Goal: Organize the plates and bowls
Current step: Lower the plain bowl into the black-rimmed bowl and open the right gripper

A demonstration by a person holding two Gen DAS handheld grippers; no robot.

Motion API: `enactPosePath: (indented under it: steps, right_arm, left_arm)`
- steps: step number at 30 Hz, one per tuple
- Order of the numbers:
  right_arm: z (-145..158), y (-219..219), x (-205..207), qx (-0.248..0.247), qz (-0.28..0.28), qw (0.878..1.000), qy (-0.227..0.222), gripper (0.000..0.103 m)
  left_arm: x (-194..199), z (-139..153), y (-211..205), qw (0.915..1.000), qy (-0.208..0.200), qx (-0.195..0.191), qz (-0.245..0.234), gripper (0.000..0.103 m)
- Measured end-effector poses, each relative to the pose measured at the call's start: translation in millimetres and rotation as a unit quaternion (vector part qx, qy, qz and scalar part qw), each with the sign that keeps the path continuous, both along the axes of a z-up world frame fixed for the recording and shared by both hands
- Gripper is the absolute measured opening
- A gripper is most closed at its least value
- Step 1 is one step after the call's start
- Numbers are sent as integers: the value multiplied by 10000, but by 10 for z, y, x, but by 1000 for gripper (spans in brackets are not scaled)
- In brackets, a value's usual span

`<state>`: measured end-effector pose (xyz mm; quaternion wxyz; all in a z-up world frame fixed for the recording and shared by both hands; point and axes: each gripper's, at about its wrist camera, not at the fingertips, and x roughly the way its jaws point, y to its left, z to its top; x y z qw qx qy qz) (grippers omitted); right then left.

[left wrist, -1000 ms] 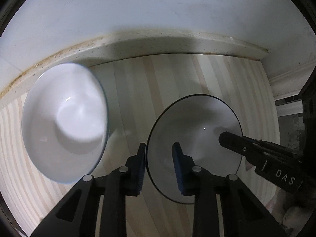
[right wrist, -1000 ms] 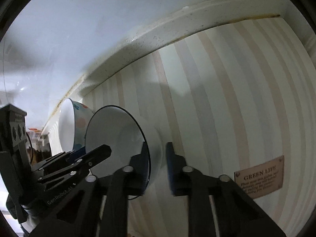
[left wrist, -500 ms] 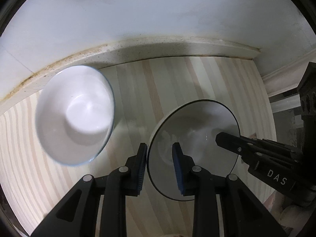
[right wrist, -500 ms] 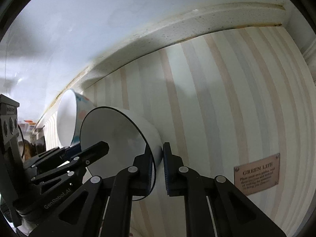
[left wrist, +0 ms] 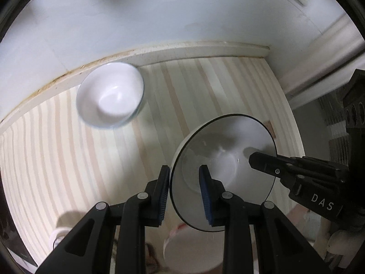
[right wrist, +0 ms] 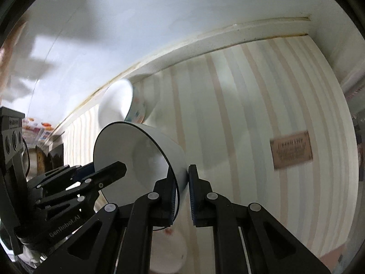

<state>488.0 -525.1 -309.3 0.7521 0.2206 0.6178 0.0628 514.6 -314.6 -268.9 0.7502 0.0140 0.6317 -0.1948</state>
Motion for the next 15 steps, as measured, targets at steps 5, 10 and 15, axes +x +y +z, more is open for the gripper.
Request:
enactPosePath:
  steps: [5, 10, 15]
  right_arm:
    - [121, 132, -446, 111, -39, 9999, 92, 12]
    - [128, 253, -841, 250, -99, 9993, 266, 12]
    - [38, 368, -1125, 260, -85, 9985, 469, 12]
  left_arm:
    - [-318, 43, 110, 9998, 91, 44, -162, 24]
    - [-559, 21, 190, 9993, 195, 90, -312, 24]
    - [-723, -109, 217, 9984, 358, 154, -418, 24]
